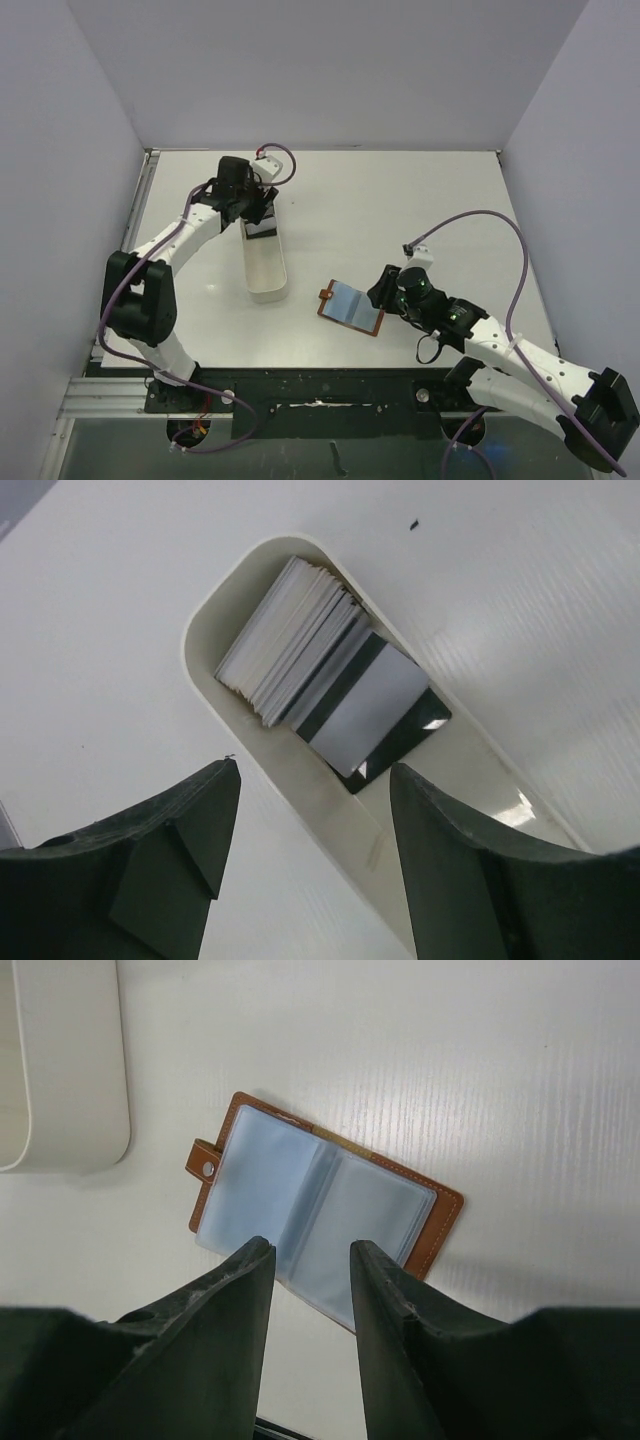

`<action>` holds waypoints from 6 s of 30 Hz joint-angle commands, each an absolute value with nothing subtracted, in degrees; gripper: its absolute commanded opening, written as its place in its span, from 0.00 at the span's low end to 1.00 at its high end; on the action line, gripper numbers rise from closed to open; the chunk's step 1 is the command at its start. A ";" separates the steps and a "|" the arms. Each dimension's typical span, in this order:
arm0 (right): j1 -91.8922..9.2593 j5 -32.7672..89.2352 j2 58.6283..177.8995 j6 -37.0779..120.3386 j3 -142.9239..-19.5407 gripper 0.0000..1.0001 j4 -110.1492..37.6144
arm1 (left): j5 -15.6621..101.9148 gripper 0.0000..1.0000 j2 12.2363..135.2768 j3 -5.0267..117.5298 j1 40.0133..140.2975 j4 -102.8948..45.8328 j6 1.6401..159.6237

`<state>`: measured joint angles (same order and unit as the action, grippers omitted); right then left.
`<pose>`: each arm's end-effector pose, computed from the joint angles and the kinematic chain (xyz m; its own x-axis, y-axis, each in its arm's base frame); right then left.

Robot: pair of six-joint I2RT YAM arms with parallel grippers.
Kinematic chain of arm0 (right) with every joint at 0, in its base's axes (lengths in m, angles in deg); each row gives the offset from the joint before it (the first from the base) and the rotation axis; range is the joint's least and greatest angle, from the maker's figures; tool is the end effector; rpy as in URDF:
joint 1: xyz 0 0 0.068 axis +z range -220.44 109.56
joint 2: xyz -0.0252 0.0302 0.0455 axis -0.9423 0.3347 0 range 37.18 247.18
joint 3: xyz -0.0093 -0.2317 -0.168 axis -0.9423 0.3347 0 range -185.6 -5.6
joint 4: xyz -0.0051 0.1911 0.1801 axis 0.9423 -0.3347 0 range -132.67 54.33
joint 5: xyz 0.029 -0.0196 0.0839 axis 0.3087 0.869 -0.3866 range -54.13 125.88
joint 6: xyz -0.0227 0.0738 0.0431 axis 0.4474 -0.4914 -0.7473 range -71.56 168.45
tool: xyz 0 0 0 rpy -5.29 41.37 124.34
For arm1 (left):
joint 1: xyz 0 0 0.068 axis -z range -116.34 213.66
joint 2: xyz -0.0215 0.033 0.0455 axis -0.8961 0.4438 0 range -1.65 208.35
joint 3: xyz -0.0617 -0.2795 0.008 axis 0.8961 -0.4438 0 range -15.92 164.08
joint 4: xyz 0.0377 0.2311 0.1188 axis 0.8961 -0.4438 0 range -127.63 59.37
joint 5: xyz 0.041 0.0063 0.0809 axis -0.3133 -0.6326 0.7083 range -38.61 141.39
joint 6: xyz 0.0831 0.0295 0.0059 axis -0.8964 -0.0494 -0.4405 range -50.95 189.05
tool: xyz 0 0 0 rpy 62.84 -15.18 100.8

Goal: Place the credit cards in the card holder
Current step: Pick up the credit card from the storage box, then insert the credit card into the card holder.

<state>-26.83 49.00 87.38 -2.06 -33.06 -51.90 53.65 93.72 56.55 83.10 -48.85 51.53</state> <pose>0.1640 0.1316 0.1926 -0.7093 0.3622 -0.6047 0.0053 0.8606 0.5092 0.3886 -0.1339 0.2494 -0.4996 0.4954 -0.7106 0.4771 0.8421 0.2516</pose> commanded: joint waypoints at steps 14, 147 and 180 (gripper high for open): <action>-26.77 51.48 88.87 1.36 -39.45 0.38 -54.27 | 57.90 0.58 106.25 63.27 81.85 -38.92 37.02; -27.66 53.55 104.39 -4.48 -30.20 0.24 -47.70 | 33.08 0.00 84.57 24.45 111.44 -15.44 121.64; -27.41 53.69 102.93 -3.85 -26.93 0.19 -46.38 | 31.63 0.00 95.09 27.01 111.73 -17.10 119.41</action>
<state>-27.37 51.93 103.25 -4.46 -28.69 -44.69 30.90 94.14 24.42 111.56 -17.12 121.50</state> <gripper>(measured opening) 0.191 0.008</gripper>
